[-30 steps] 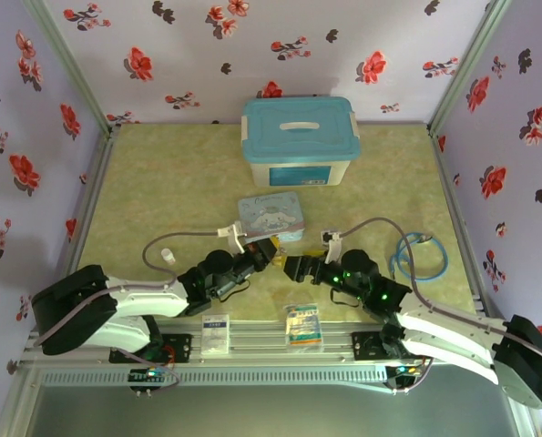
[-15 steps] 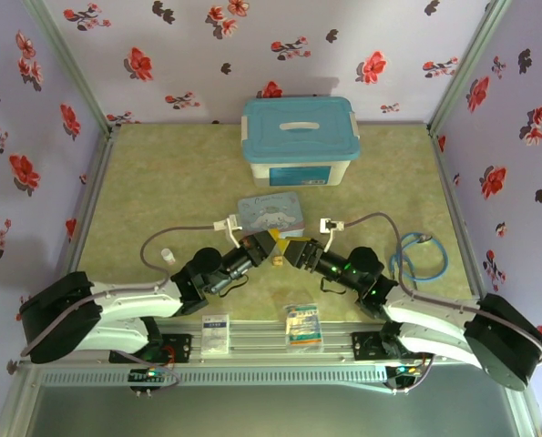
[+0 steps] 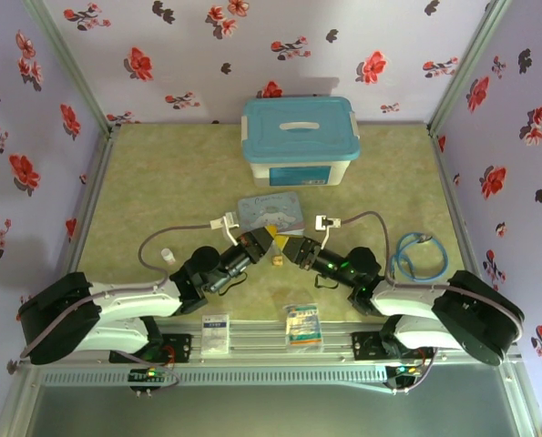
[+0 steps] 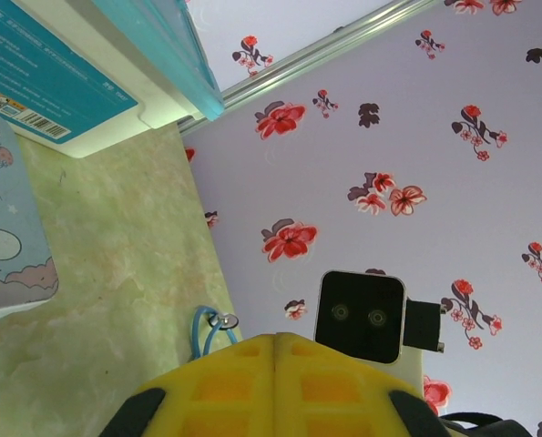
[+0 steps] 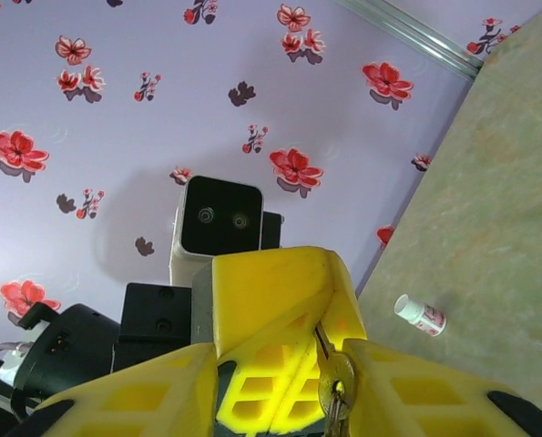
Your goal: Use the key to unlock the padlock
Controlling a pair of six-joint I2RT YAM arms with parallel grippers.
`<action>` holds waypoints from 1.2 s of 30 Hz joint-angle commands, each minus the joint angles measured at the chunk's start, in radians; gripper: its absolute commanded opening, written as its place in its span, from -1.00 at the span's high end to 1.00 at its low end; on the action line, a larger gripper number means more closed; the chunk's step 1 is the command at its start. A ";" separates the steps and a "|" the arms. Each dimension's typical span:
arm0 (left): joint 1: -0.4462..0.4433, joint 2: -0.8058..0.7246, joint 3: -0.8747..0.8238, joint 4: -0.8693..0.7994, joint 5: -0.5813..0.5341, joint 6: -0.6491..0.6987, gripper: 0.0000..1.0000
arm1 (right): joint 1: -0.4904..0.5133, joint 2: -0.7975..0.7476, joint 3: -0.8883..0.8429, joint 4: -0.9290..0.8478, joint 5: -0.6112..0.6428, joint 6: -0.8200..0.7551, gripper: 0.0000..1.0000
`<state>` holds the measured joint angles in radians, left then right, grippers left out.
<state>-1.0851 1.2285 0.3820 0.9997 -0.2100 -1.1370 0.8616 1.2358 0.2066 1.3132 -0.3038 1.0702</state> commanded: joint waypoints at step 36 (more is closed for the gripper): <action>0.007 -0.028 -0.067 0.079 -0.025 -0.018 1.00 | -0.013 0.049 0.036 0.056 -0.028 -0.018 0.49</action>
<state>-1.0817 1.2053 0.3241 1.0477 -0.2245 -1.1500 0.8551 1.2583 0.2180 1.2671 -0.3130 1.0424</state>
